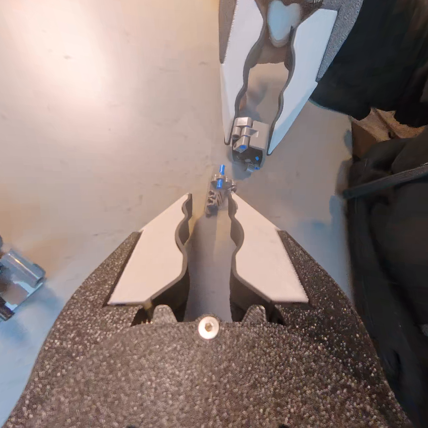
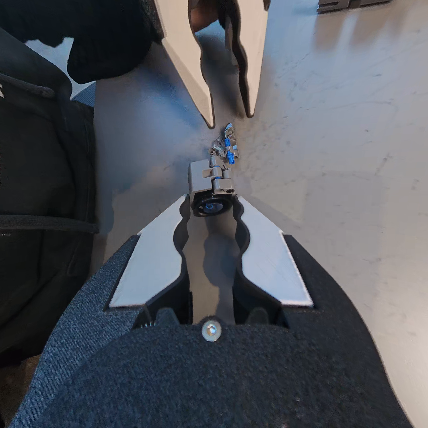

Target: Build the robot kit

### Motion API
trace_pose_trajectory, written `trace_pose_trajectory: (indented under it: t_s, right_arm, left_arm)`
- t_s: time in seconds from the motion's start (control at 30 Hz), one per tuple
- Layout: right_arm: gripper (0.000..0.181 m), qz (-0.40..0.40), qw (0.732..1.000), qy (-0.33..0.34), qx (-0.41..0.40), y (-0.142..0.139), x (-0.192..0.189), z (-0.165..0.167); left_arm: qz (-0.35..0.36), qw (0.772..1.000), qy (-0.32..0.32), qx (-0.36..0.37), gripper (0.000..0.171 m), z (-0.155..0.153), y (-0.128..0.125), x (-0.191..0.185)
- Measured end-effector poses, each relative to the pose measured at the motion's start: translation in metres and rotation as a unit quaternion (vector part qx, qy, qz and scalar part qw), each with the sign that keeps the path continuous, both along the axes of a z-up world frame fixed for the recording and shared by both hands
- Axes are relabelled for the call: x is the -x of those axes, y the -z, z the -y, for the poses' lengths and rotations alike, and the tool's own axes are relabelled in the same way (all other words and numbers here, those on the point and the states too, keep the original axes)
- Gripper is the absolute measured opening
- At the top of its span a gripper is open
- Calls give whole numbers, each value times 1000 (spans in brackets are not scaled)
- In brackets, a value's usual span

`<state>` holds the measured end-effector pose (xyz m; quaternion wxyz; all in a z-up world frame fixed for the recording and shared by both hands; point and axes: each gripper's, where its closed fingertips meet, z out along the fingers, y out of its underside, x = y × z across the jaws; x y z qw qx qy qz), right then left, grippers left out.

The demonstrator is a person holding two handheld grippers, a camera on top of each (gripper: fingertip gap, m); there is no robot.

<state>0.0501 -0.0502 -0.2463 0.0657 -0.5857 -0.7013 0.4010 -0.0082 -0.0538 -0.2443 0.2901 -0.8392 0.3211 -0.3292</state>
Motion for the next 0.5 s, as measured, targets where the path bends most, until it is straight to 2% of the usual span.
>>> trace_pose_trajectory:
  t_s: [0.07,0.13,0.17,0.23,0.37,0.5]
  right_arm:
    - [35,0,1000,3,-2,0,-1,-2]
    - [35,-1,1000,9,-3,0,-2,-5]
    - [35,-1,1000,13,-7,0,-2,-8]
    - [35,-2,1000,20,-21,1,-2,-14]
    - [36,-3,999,16,-42,3,-3,-17]
    - [39,2,999,17,-48,5,-4,-18]
  left_arm:
    - [-19,1000,10,-7,31,0,2,-3]
    - [-81,996,26,-35,31,0,13,-5]
    - [-117,990,28,-71,19,-4,15,-3]
    - [-164,979,50,-113,10,-4,17,-3]
    - [-186,970,53,-145,7,-5,16,-1]
    - [-173,974,37,-139,7,-2,15,5]
